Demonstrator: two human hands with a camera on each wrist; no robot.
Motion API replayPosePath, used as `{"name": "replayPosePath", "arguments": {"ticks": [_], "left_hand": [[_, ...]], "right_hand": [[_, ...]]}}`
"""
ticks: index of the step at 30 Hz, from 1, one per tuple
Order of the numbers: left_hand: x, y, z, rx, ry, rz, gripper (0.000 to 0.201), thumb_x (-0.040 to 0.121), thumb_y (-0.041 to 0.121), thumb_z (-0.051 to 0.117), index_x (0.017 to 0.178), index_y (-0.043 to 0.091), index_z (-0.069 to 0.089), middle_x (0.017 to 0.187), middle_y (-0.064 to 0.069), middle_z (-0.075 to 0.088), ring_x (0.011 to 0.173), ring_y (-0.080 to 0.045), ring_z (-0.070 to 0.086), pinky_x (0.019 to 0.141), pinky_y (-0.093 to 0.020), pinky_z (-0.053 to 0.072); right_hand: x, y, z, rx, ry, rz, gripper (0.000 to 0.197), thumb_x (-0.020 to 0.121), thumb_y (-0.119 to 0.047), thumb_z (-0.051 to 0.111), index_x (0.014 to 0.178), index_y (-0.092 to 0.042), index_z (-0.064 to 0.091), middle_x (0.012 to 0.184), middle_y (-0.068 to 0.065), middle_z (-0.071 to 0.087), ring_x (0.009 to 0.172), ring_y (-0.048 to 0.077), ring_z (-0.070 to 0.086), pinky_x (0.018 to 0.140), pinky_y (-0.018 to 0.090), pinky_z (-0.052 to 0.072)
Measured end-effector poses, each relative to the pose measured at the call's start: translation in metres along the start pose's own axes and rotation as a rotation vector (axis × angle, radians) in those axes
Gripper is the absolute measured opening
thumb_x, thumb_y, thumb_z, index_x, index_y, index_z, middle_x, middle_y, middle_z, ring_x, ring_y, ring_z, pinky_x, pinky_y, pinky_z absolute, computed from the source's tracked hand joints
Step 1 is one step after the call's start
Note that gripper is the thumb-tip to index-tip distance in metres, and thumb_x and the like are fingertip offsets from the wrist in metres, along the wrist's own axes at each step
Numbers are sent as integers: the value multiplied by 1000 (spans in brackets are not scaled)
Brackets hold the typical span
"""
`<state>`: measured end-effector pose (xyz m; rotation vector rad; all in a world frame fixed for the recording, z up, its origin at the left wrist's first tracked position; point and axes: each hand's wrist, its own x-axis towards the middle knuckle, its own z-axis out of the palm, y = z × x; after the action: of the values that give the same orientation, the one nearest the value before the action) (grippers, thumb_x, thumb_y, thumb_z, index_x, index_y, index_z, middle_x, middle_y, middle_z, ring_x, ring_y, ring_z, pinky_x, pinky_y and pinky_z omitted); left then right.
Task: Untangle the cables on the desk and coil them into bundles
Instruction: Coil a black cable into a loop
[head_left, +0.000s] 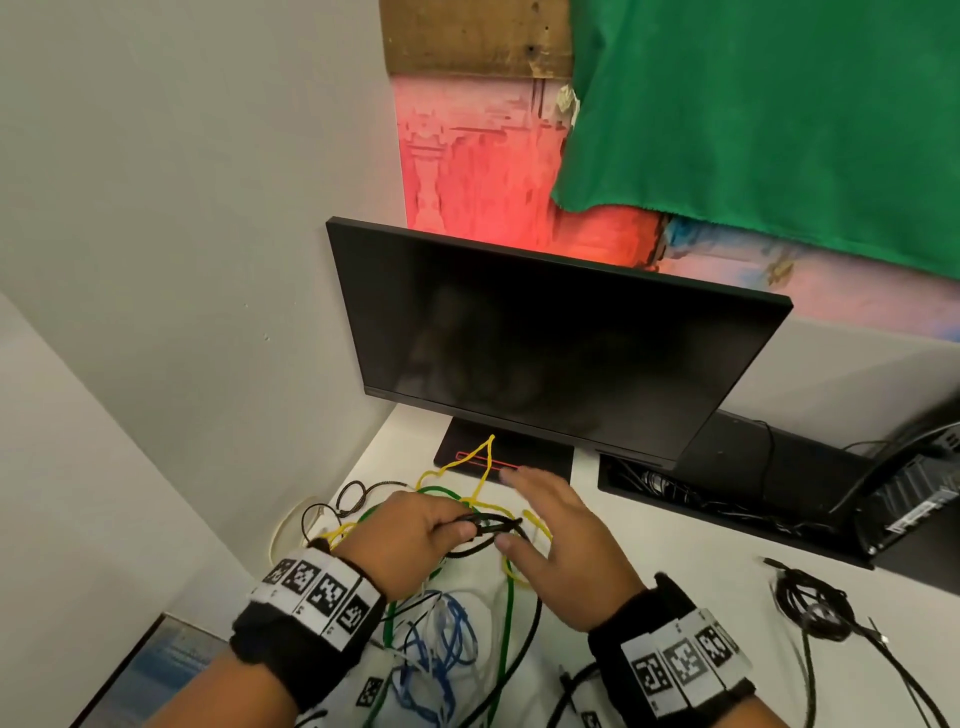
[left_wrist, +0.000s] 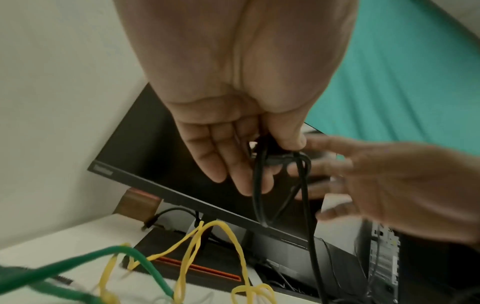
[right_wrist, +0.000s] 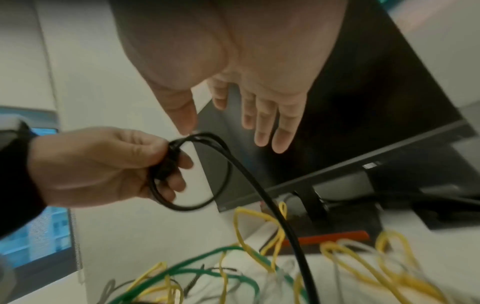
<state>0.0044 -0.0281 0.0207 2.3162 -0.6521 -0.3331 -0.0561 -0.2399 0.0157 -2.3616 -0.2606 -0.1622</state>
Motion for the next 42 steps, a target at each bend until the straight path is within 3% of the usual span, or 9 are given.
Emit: {"name": "replayPosePath", "arguments": {"ticks": [5,10,15,18,25,32,35,38,42], "left_hand": [[4,4,1,-556,121,-147,23,101,15,49,95,16,72,91,-5,74,71,-25,74,72,-34,59],[0,-1,0,-840,166,-274,27,101,15,47,93,4,71,96,-12,74,68,-32,72,60,-35,59],[-1,3,-14,-1220,221,-174,25,93,16,48,80,0,63,52,-9,45,47,-23,50,59,-38,54],[-5,8,-29,-1447,207,-118,25,90,21,48,69,7,53,53,-4,34,49,-21,40,61,-37,48],[-1,14,-33,-535,163,-56,23,70,29,69,63,13,54,59,-3,45,58,-16,41,61,-31,35],[12,33,-43,183,121,3,8,87,39,60,86,34,65,79,11,58,74,-6,55,72,-33,50],[17,45,-47,168,80,73,9,85,36,63,89,33,69,77,11,63,71,-5,58,70,-28,51],[23,50,-42,-109,105,99,3,81,30,73,81,27,71,68,7,65,59,-2,58,60,-20,49],[16,31,-35,-473,74,8,17,81,23,76,75,9,67,61,2,62,60,-12,61,63,-23,52]], "right_hand": [[9,0,-7,52,102,38,13,97,-28,60,84,-29,64,71,-17,60,74,2,55,65,18,41],[-2,12,-3,269,-39,140,15,86,-32,70,85,-43,59,74,-10,60,66,7,55,64,26,51],[10,16,-1,705,188,370,34,99,-14,57,71,-34,59,74,3,68,60,23,68,51,32,54],[14,19,0,727,150,442,22,100,-21,57,78,-25,58,84,8,71,64,30,71,51,32,53],[11,-8,-16,143,-51,327,31,89,-58,59,111,-36,55,105,-17,59,87,4,63,77,24,51],[6,-65,-67,230,-132,111,54,69,-82,56,111,-48,59,111,-32,61,96,-7,63,74,14,52],[16,-61,-59,286,-145,202,56,74,-68,66,122,-40,59,112,-23,64,95,-5,65,82,18,52],[22,-48,-30,230,-152,217,16,94,-30,64,101,-17,69,95,0,71,84,11,66,86,42,53],[22,-35,-23,759,75,211,22,100,-21,54,81,-19,66,79,9,72,76,25,69,80,46,58]]}}
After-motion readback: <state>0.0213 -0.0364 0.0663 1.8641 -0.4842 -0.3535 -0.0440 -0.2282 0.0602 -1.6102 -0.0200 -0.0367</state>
